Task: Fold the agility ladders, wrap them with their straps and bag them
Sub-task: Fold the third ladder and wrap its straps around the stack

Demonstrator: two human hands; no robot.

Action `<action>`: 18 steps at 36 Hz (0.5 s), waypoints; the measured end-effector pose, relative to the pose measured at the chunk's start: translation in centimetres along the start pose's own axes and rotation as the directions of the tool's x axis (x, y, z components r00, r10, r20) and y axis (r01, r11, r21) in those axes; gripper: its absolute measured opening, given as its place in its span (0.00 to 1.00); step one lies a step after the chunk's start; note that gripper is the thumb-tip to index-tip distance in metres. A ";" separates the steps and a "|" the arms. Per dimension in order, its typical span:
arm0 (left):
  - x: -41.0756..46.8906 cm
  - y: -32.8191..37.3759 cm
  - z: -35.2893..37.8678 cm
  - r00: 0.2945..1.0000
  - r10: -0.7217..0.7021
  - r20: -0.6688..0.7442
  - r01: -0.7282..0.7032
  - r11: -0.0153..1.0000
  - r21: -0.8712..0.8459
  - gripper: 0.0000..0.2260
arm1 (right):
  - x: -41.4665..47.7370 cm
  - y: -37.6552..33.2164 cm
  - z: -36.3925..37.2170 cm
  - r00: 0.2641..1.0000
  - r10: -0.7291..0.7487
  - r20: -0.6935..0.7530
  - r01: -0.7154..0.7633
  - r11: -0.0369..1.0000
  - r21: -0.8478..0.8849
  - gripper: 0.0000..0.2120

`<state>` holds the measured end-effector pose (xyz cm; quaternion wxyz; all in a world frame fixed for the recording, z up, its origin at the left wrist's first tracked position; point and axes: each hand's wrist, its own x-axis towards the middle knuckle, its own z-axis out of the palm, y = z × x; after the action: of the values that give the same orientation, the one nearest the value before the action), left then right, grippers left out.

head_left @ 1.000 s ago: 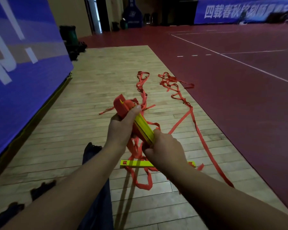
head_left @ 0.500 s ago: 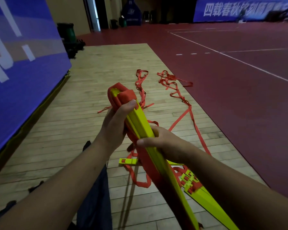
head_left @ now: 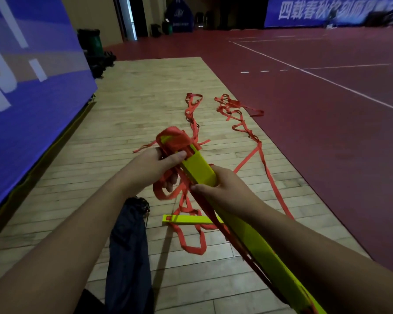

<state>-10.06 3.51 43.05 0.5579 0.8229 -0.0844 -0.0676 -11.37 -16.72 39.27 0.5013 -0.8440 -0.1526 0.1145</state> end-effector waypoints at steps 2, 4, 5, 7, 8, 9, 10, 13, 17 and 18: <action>0.2 -0.1 0.4 1.000 -0.011 0.020 0.014 0.992 -0.123 0.14 | 0.1 0.1 0.5 0.997 0.014 -0.076 -0.021 0.994 -0.104 0.16; 0.3 0.2 1.2 0.999 -0.022 0.043 0.032 0.969 -0.246 0.18 | 0.0 0.1 1.2 0.987 -0.024 -0.159 -0.027 0.950 -0.312 0.17; 0.3 0.2 1.7 0.999 -0.037 0.011 0.038 0.967 -0.251 0.22 | -0.1 0.0 1.6 0.981 -0.049 -0.189 -0.039 0.901 -0.433 0.18; 0.2 0.1 3.0 0.986 -0.085 -0.142 0.053 0.976 -0.211 0.26 | -0.4 -0.1 2.5 0.971 -0.107 -0.215 -0.045 0.796 -0.603 0.20; 0.2 0.0 3.5 0.968 -0.096 -0.233 0.048 0.978 -0.203 0.24 | -0.5 -0.1 2.9 0.967 -0.132 -0.219 -0.041 0.766 -0.641 0.20; 0.3 -0.2 3.8 0.949 -0.092 -0.302 0.029 0.978 -0.208 0.21 | -0.6 -0.1 3.2 0.964 -0.147 -0.222 -0.038 0.750 -0.661 0.21; 0.3 -0.3 4.0 0.935 -0.083 -0.344 0.003 0.974 -0.225 0.18 | -0.6 -0.1 3.3 0.962 -0.157 -0.222 -0.033 0.743 -0.669 0.21; 0.3 -0.2 3.3 0.931 -0.003 -0.365 -0.099 0.961 -0.260 0.16 | -0.3 -0.5 2.7 0.965 -0.203 -0.165 0.045 0.751 -0.658 0.21; -0.2 0.3 2.0 0.946 0.230 -0.229 -0.294 0.905 -0.308 0.16 | 0.0 -0.6 0.9 0.989 -0.126 0.076 0.143 0.950 -0.278 0.24; -0.3 0.4 1.8 0.942 0.271 -0.197 -0.324 0.889 -0.323 0.17 | 0.1 -0.5 0.3 0.983 -0.088 0.163 0.110 0.985 -0.132 0.26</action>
<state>-10.77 1.83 42.75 0.7039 0.6901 -0.1550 0.0655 -11.40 -16.20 39.56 0.4323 -0.8569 -0.2410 0.1443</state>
